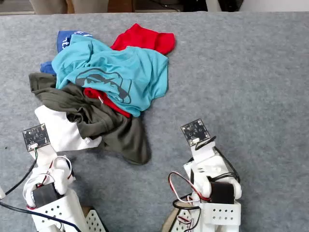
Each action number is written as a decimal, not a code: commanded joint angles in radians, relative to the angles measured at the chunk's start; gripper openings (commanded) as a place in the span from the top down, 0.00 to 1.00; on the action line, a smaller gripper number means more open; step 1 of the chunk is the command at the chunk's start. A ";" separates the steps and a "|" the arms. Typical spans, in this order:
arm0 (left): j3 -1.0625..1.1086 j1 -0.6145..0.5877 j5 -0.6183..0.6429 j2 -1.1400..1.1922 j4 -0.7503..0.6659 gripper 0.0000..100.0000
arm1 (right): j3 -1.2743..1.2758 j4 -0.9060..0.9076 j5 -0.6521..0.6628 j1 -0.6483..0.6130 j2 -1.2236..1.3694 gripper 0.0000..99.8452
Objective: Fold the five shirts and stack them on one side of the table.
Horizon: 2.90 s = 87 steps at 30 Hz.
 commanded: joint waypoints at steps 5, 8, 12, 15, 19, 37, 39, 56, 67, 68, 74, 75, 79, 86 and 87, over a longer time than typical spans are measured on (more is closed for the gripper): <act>0.011 -0.003 -0.003 -0.007 0.006 0.98 | 0.018 -0.018 0.005 -0.005 -0.113 1.00; 0.011 -0.003 -0.003 -0.007 0.006 0.98 | 0.018 -0.018 0.005 -0.005 -0.113 1.00; 0.011 -0.003 -0.003 -0.007 0.006 0.98 | 0.018 -0.018 0.005 -0.005 -0.113 1.00; 0.011 -0.003 -0.003 -0.007 0.006 0.98 | 0.018 -0.018 0.005 -0.005 -0.113 1.00; 0.011 -0.003 -0.003 -0.007 0.006 0.98 | 0.018 -0.018 0.005 -0.005 -0.113 1.00; 0.011 -0.003 -0.003 -0.007 0.006 0.98 | 0.018 -0.018 0.005 -0.005 -0.113 1.00; 0.011 -0.003 -0.003 -0.007 0.006 0.98 | 0.018 -0.018 0.005 -0.005 -0.113 1.00; 0.011 -0.003 -0.003 -0.007 0.006 0.98 | 0.018 -0.018 0.005 -0.005 -0.113 1.00; 0.011 -0.003 -0.003 -0.007 0.006 0.98 | 0.018 -0.018 0.005 -0.005 -0.113 1.00; 0.011 -0.003 -0.003 -0.007 0.006 0.98 | 0.018 -0.018 0.005 -0.005 -0.113 1.00; 0.011 -0.003 -0.003 -0.007 0.006 0.98 | 0.018 -0.018 0.005 -0.007 -0.113 1.00; 0.011 -0.003 -0.003 -0.007 0.006 0.98 | 0.018 -0.018 0.005 -0.010 -0.113 1.00; 0.011 -0.003 -0.003 -0.007 0.006 0.98 | 0.018 -0.018 0.005 -0.010 -0.113 1.00; 0.011 -0.003 -0.003 -0.007 0.006 0.98 | 0.018 -0.126 0.005 -0.007 -0.113 1.00; 0.011 -0.003 -0.003 -0.007 0.006 0.98 | 0.018 -0.170 0.005 -0.007 -0.113 1.00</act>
